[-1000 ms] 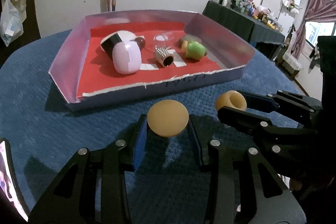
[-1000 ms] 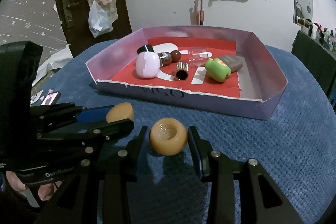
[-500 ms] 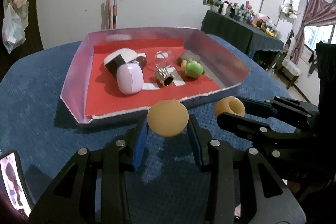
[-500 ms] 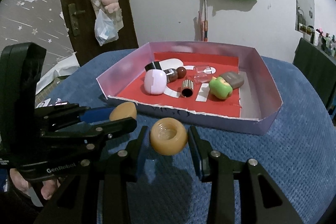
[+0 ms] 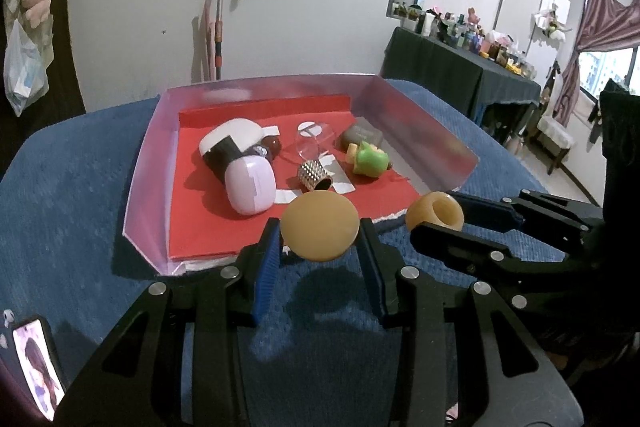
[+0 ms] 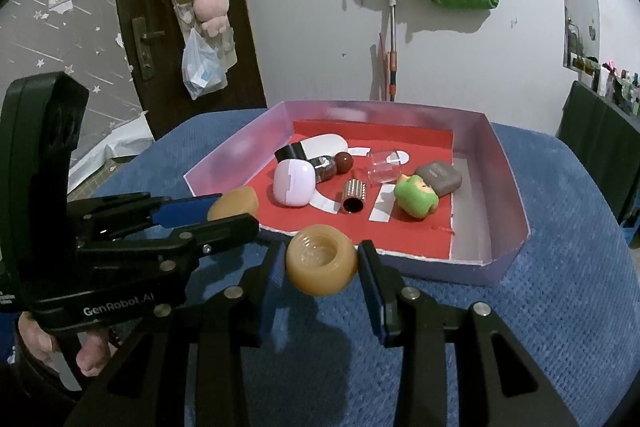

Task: Organize rigid objects
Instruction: 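Carry the ring in the right tool while the left tool carries the knob into the tray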

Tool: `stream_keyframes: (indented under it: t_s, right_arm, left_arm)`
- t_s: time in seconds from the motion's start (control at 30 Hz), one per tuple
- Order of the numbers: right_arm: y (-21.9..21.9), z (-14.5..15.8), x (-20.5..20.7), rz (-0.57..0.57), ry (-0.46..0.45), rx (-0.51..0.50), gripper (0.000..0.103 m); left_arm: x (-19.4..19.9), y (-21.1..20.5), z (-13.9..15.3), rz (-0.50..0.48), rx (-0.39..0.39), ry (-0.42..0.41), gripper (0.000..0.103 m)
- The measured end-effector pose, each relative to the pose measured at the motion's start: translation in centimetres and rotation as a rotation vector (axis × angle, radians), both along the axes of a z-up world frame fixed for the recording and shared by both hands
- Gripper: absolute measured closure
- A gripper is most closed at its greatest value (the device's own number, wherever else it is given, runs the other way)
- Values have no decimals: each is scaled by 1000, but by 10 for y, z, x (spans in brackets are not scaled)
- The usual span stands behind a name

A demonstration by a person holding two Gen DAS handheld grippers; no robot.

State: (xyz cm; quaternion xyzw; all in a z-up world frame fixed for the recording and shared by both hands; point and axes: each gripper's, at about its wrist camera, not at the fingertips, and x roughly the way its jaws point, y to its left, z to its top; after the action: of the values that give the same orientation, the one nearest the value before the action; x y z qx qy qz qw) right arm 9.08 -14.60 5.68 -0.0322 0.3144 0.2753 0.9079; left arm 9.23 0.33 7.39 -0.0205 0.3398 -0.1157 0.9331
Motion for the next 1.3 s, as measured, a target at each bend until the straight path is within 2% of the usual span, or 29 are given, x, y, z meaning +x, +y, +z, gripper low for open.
stream_keyframes:
  t_s: [0.5, 0.7, 1.3]
  right_arm:
    - [-9, 4, 35, -16, 21, 23, 63]
    - [-13, 3, 55, -30, 43, 22, 63]
    - [-10, -28, 100, -45, 179, 19, 63]
  left_arm:
    - [29, 4, 7, -2, 4, 24, 67]
    - [45, 5, -6, -3, -3, 84, 67]
    - [82, 15, -46, 32, 6, 226, 67]
